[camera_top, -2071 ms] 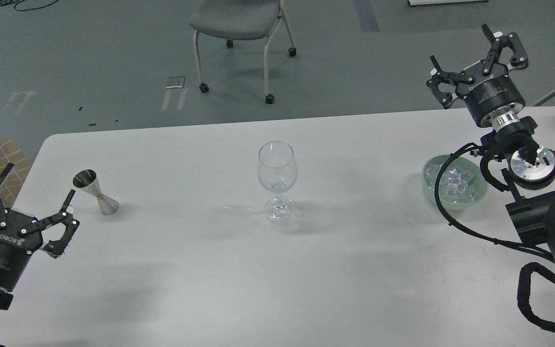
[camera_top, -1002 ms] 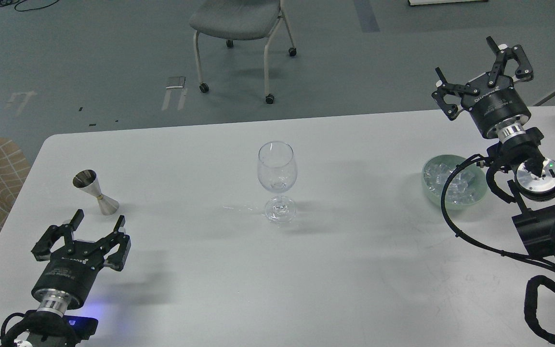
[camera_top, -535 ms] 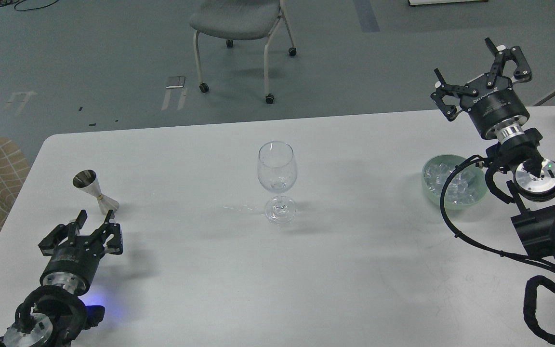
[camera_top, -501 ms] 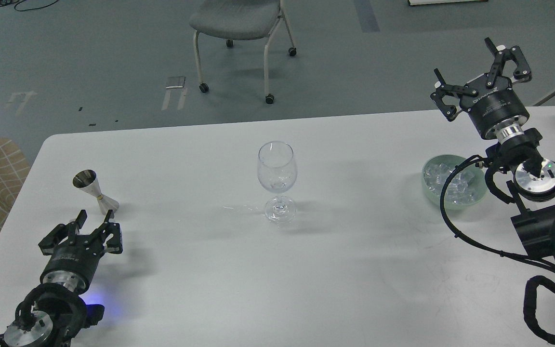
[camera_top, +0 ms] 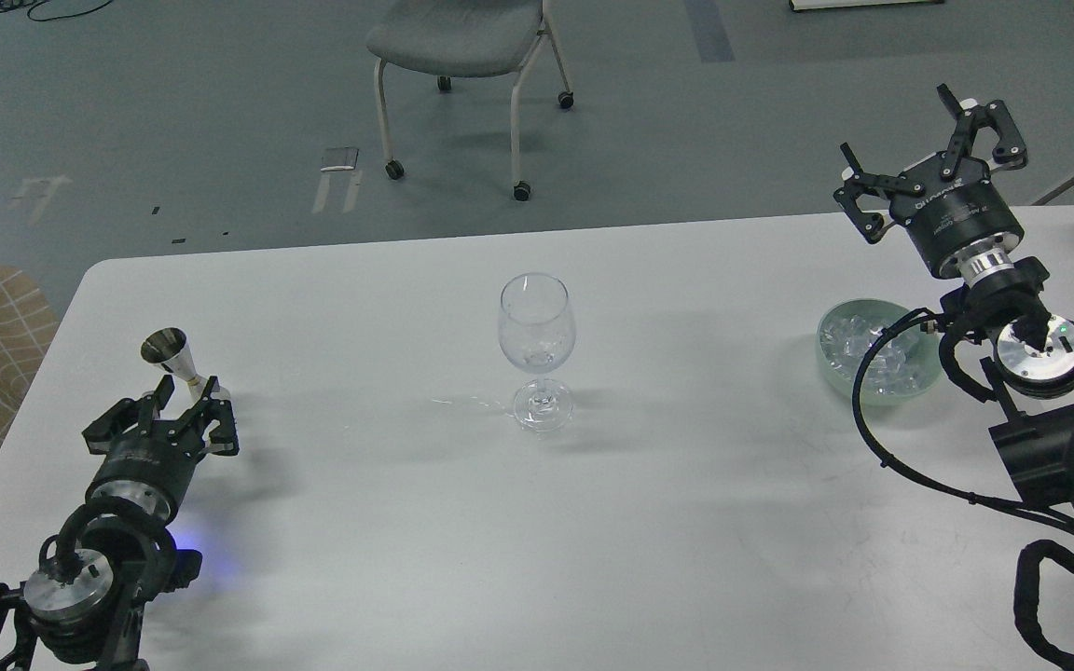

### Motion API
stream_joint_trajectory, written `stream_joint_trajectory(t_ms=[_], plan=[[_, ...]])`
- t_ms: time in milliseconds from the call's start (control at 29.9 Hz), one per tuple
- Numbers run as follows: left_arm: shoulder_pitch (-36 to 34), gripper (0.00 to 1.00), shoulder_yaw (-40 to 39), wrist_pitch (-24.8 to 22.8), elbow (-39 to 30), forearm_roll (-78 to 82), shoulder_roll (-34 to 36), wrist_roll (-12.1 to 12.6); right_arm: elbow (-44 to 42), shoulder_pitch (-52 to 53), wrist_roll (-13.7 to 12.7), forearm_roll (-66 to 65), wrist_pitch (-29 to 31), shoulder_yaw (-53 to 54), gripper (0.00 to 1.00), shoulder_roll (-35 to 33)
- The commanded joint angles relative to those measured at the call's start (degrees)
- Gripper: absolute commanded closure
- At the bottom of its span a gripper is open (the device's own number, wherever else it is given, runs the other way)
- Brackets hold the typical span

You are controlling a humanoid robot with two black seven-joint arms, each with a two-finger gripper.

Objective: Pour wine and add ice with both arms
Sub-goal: 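Close the left gripper around the metal jigger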

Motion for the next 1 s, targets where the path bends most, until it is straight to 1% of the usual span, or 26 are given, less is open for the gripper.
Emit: stream_joint_trajectory(t_ms=[0,368,702,802,969], plan=[[-2.7,0.51,-0.1,0.6,2.6,0.0,0.3,0.0,-0.2,0.0,0.0,0.0,0.0,0.0,0.00,0.0],[-5.6,0.47,-0.1,0.1,8.1,-0.1,2.5,-0.4,-0.3,0.0,-0.1,0.0,0.0,0.0,0.00,0.0],[-8.8,0.46,0.3,0.1,10.5,0.0,2.6,-0.5,-0.2,0.1,-0.1,-0.1,-0.1,0.0,0.00,-0.1],[-9.4,0.46,0.5,0.1,11.2,0.0,2.5,-0.6,-0.2,0.2,-0.1,-0.1,-0.1,0.0,0.00,-0.1],[-11.3,0.47,0.7,0.1,14.4,0.1,2.6,-0.8,-0.2,0.0,-0.1,0.0,-0.1,-0.1,0.00,-0.1]])
